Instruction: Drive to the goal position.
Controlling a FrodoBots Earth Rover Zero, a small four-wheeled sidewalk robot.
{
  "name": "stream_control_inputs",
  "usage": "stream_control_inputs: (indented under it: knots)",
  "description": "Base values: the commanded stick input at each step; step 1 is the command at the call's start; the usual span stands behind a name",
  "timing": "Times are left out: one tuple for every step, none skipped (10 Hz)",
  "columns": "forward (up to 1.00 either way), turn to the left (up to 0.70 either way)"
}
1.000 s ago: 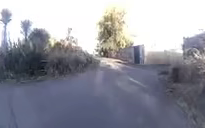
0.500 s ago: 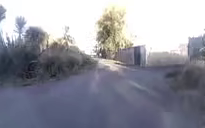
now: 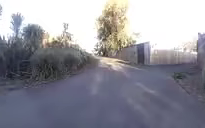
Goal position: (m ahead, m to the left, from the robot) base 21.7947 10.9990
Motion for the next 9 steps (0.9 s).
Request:
stream_control_inputs:
  knots:
    - [1.0, 0.0]
    - [1.0, 0.0]
    - [1.0, 0.0]
    - [1.0, 0.0]
    - [1.0, 0.0]
    - [1.0, 0.0]
    - [1.0, 0.0]
    - [1.0, 0.0]
    - [1.0, 0.0]
